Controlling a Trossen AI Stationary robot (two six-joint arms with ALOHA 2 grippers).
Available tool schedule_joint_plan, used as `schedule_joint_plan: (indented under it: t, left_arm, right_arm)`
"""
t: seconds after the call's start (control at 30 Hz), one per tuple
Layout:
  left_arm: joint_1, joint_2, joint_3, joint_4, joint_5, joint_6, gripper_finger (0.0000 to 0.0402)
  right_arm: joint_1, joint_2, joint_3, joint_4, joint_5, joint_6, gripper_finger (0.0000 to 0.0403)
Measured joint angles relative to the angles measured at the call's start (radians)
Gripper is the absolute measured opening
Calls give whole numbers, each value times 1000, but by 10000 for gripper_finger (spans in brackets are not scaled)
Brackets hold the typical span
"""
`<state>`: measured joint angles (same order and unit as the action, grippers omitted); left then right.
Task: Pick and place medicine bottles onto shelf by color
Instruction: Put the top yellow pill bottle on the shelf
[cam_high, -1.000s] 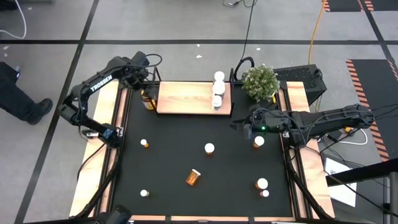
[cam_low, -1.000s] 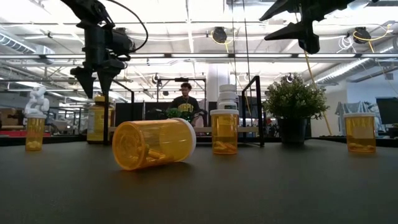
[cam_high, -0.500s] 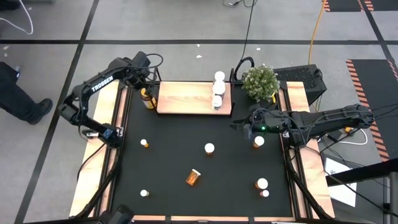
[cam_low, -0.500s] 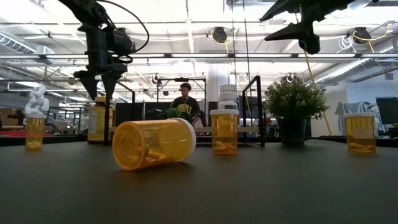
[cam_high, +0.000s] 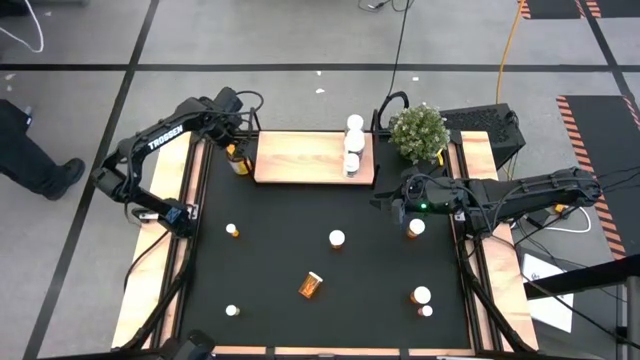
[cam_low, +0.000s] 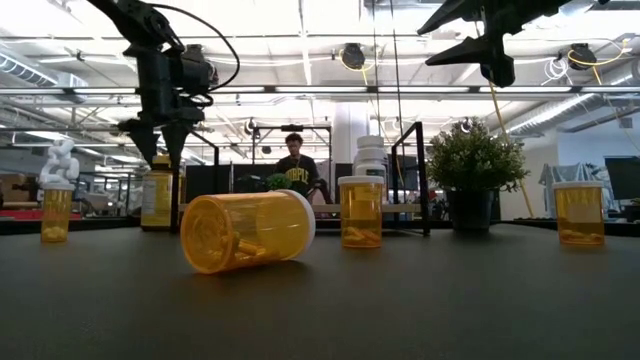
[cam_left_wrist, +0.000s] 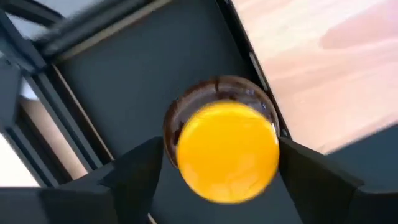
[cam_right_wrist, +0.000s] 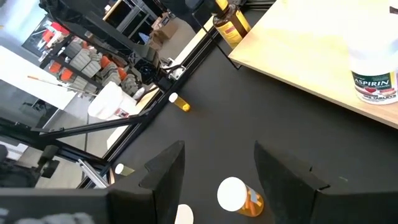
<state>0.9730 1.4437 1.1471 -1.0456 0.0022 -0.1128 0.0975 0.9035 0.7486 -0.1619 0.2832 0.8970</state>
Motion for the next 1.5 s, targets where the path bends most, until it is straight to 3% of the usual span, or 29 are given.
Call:
schedule_joint_plan:
  t: [0.17,0.27,0.6,0.87,1.03,1.3,1.5]
  left_arm:
    - [3,-11,12,-3,-16,10,236]
    - [4,-11,13,-6,-15,22,217]
    - [3,-12,15,-79,-45,48,246]
    - [2,-54,14,-169,-71,-19,213]
    - [0,-132,23,-228,-72,-43,228]
    - [-37,-236,229,-439,-69,-79,218]
    - [-146,-263,434,-524,9,-97,222]
  right_arm:
    - [0,0,0,0,0,0,186]
    - [0,0,0,0,-1,0,186]
    - [0,0,0,0,-5,-4,186]
    - [0,0,0,0,-27,-17,186]
    - [0,0,0,13,-29,-42,186]
    - [-19,0,0,34,-105,-99,186]
    - [-21,0,0,125,-150,-182,186]
